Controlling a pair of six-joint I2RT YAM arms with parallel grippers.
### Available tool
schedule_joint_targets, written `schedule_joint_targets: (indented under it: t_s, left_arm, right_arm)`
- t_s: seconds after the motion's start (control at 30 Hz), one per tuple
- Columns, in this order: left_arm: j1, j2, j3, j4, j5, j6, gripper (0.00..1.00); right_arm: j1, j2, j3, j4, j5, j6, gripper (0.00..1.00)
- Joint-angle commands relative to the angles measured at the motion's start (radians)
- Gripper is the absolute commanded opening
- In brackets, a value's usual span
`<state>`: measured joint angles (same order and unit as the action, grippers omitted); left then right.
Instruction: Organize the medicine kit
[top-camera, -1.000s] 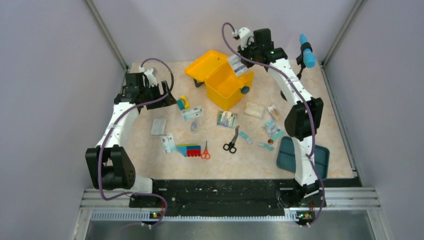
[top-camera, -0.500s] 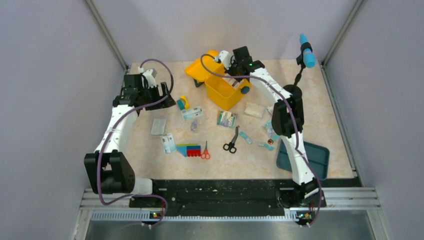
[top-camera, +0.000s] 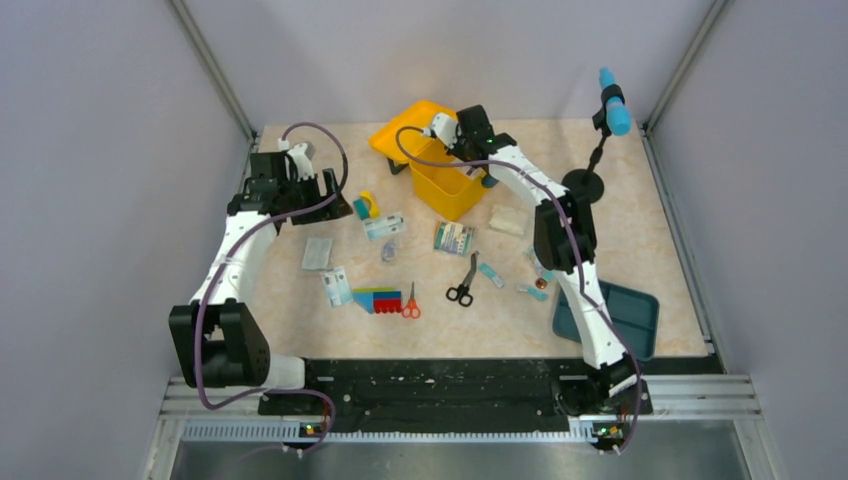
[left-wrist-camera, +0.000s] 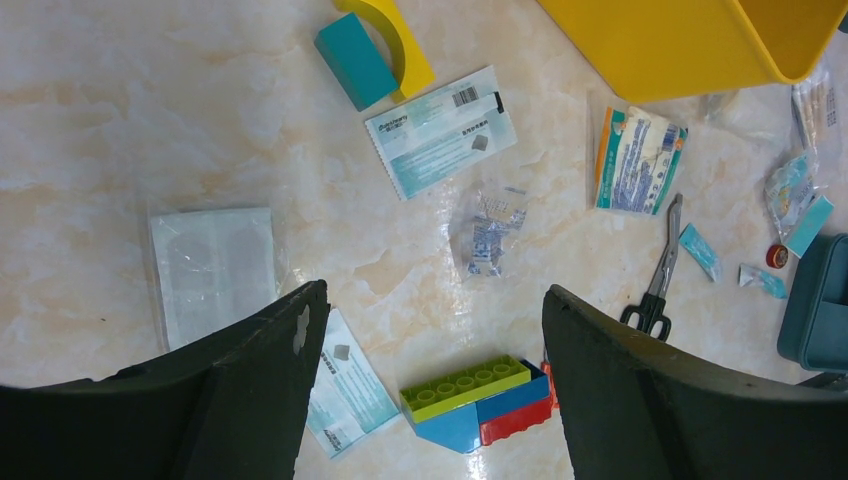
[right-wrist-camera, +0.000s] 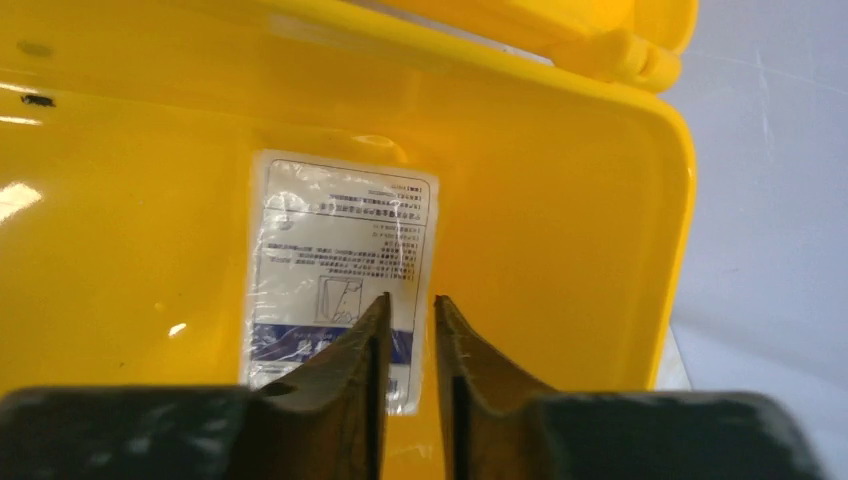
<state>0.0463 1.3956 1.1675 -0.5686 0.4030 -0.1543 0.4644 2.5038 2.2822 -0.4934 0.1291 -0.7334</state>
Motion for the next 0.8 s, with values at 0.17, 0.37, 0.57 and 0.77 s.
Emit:
schedule_joint_targets:
  t_s: [0.17, 0.37, 0.57, 0.77]
  left_arm:
    - [0.002, -0.030, -0.004, 0.048, 0.011, -0.004, 0.82]
    - [0.003, -0.020, -0.001, 0.039, -0.005, 0.018, 0.83]
    - [0.000, -0.006, -0.001, 0.023, -0.027, 0.082, 0.82]
    - [-0.057, -0.003, 0.018, 0.039, -0.092, 0.217, 0.85]
  right_arm:
    - [0.028, -0.135, -0.010, 0.052, 0.028, 0.054, 0.35]
    - [0.025, -0.372, -0.110, 0.013, -0.076, 0.167, 0.46]
    - [-0.014, -0.700, -0.473, 0.040, -0.232, 0.346, 0.62]
    - [-0.072, -1.006, -0.948, 0.099, -0.326, 0.423, 0.63]
